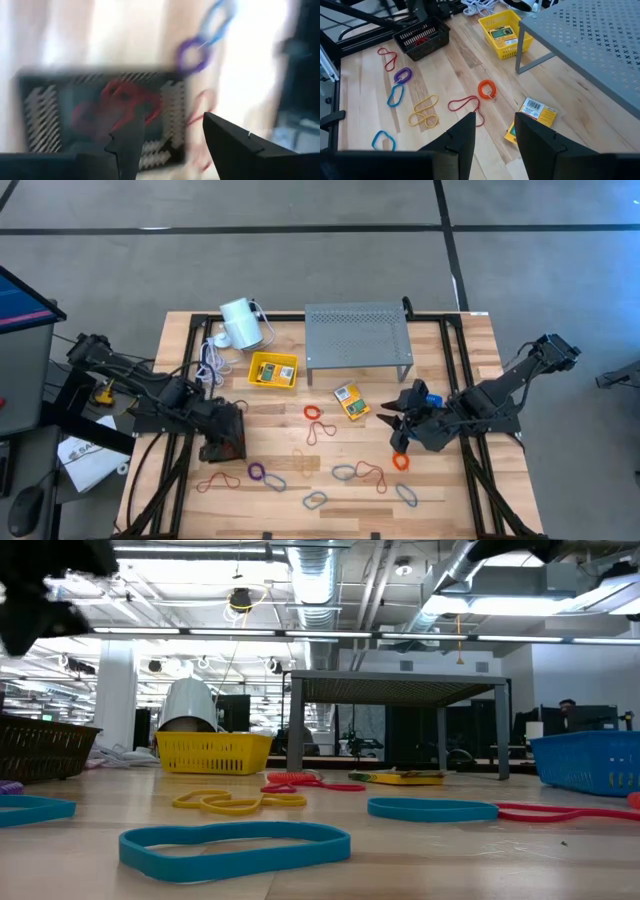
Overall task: Pick & Place Office Desk Supplies
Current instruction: Put the red rubber band into the black bin
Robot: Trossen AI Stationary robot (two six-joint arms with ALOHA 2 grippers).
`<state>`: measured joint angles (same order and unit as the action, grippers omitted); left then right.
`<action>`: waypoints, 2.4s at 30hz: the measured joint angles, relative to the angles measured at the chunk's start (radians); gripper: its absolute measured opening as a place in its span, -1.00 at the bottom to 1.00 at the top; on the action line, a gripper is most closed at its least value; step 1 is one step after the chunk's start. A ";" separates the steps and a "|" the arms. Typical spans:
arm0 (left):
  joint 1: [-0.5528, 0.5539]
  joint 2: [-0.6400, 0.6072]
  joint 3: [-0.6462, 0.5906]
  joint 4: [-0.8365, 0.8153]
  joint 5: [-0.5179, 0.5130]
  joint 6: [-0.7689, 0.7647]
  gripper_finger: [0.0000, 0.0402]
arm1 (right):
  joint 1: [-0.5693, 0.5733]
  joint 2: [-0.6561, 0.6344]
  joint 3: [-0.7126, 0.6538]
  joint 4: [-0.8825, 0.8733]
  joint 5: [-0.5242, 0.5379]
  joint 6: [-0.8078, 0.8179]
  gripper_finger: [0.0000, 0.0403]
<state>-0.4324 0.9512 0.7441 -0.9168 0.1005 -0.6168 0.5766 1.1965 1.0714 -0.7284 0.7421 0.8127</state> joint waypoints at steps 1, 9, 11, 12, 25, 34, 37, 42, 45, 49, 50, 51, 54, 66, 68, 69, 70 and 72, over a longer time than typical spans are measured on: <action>0.000 0.000 0.000 0.064 0.003 0.013 -0.02 | -0.001 0.000 0.000 0.000 0.003 0.000 -0.34; -0.034 0.010 0.000 0.379 0.005 0.192 -0.18 | 0.000 0.000 0.000 0.003 0.019 0.014 -0.34; -0.067 0.020 0.000 0.373 0.005 0.194 -0.23 | 0.000 0.000 0.000 0.003 0.019 0.034 -0.34; -0.089 0.027 0.000 0.377 0.006 0.194 -0.26 | 0.000 0.000 0.000 0.003 0.019 0.042 -0.34; -0.372 0.212 0.000 0.392 -0.006 0.262 -0.36 | 0.000 0.003 0.000 0.010 0.050 0.187 -0.34; -0.442 0.355 0.000 0.366 -0.121 0.449 -0.36 | 0.000 0.003 0.000 0.014 0.052 0.244 -0.34; -0.448 0.403 0.000 0.365 -0.128 0.503 -0.36 | 0.000 0.003 0.000 0.014 0.052 0.260 -0.34; -0.447 0.460 0.000 0.356 -0.138 0.516 -0.36 | 0.000 0.003 0.000 0.014 0.051 0.261 -0.34; -0.447 0.486 0.000 0.357 -0.138 0.516 -0.36 | 0.000 0.003 0.000 0.014 0.051 0.261 -0.34; -0.447 0.515 0.000 0.360 -0.138 0.516 -0.36 | 0.000 0.003 0.000 0.014 0.051 0.254 -0.34; -0.447 0.523 0.000 0.361 -0.138 0.516 -0.36 | 0.000 0.003 0.000 0.013 0.051 0.253 -0.34; -0.447 0.532 0.000 0.361 -0.138 0.516 -0.36 | 0.000 0.003 0.000 0.011 0.051 0.253 -0.34; -0.447 0.559 0.000 0.361 -0.139 0.516 -0.36 | 0.000 0.003 0.000 0.004 0.051 0.252 -0.34; -0.446 0.578 0.000 0.389 -0.205 0.509 -0.36 | -0.001 0.066 0.000 0.009 0.045 0.250 -0.34; -0.441 0.578 0.000 0.398 -0.198 0.509 -0.36 | -0.001 0.090 0.000 0.008 0.044 0.251 -0.34; -0.441 0.578 0.000 0.403 -0.191 0.508 -0.36 | -0.001 0.100 0.000 0.010 0.044 0.251 -0.34; -0.441 0.578 0.000 0.406 -0.186 0.508 -0.36 | -0.001 0.109 0.000 0.010 0.044 0.251 -0.34; -0.440 0.587 0.001 0.411 -0.182 0.508 -0.36 | -0.001 0.124 0.000 0.013 0.043 0.253 -0.34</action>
<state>-0.8726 1.5378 0.7452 -0.5055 -0.0818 -0.1088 0.5755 1.3200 1.0710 -0.7154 0.7851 1.0657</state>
